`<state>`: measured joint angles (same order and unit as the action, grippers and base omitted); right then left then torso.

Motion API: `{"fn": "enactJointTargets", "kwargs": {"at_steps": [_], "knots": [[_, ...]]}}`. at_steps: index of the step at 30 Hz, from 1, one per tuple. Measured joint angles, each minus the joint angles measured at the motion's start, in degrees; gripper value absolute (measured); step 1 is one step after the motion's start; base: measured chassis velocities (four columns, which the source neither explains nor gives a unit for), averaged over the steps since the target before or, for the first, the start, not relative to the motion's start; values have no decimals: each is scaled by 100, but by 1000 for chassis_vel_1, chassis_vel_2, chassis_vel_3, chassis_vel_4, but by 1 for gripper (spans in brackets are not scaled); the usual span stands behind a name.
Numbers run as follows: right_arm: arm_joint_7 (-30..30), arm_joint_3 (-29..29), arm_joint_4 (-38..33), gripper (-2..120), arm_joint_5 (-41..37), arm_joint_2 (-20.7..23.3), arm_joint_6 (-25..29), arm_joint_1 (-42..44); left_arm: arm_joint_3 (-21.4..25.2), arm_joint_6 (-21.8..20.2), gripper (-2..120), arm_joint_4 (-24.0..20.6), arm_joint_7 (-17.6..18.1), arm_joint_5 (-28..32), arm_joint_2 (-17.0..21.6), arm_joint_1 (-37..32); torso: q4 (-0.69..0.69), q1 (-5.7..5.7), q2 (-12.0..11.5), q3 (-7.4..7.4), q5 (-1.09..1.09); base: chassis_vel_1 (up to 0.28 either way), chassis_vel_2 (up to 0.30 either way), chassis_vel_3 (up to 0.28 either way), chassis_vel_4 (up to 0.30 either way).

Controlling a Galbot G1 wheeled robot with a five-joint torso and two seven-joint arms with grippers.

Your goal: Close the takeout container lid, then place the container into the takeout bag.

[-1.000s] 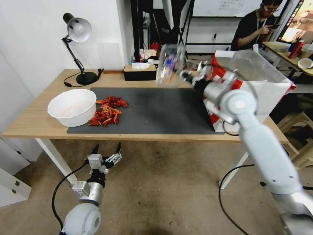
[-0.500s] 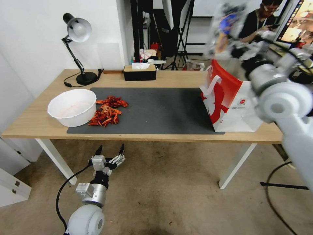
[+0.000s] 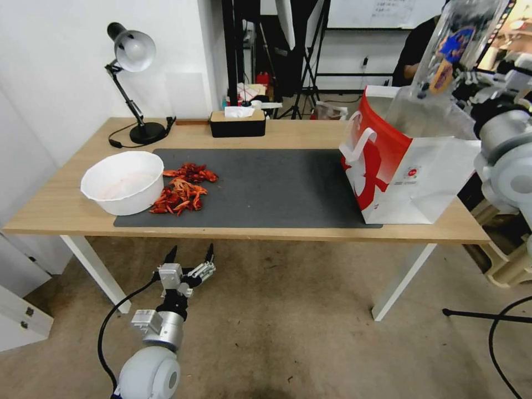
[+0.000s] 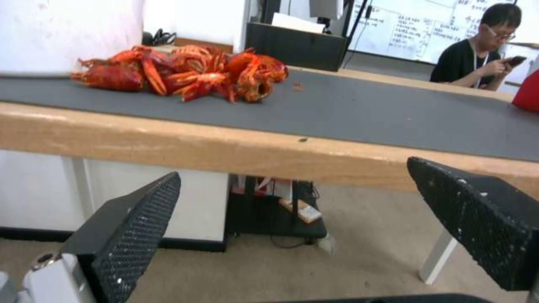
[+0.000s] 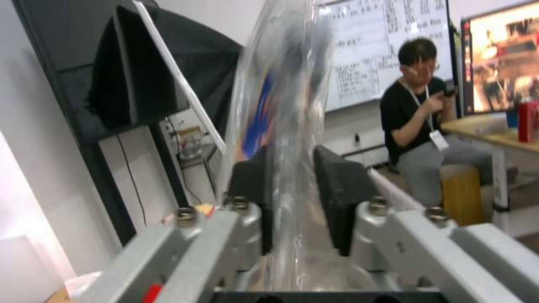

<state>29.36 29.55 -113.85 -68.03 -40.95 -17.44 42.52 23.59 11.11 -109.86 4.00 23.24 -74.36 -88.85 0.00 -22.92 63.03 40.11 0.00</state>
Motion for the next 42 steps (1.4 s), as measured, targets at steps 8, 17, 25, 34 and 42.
{"fn": "enactJointTargets", "kwargs": {"at_steps": [8, 17, 25, 34, 42], "knots": [[-48, 287, -120, 51, 48, 10, -2, 545, -57, -37, 100, -44, 8, 86, 49, 113, -1, 0, 0, 0, 0, 0, 0, 0, 0], [-706, 701, -715, 86, 755, 83, 533, 1621, -98, -124, 100, -71, -68, 187, 95, 224, 0, 0, 0, 0, 0, 0, 0, 0, 0], [-1594, 849, -1490, 100, 1713, -188, 1259, 2763, -12, -316, 100, -178, -99, 282, 74, 172, 1, 0, 0, -1, -2, 0, 0, 0, 0], [-2145, 1007, -1920, 100, 3205, -1266, 2128, 4777, 19, -193, 100, -217, -107, 196, -8, 166, -1, 1, 0, -2, -1, 0, 0, 0, 0], [-2320, 715, -1557, 100, 4159, -2224, 2900, 5910, 15, -120, 100, -179, -77, 104, -15, 170, -2, 1, 0, -1, -1, 0, 0, 0, 0]]}}
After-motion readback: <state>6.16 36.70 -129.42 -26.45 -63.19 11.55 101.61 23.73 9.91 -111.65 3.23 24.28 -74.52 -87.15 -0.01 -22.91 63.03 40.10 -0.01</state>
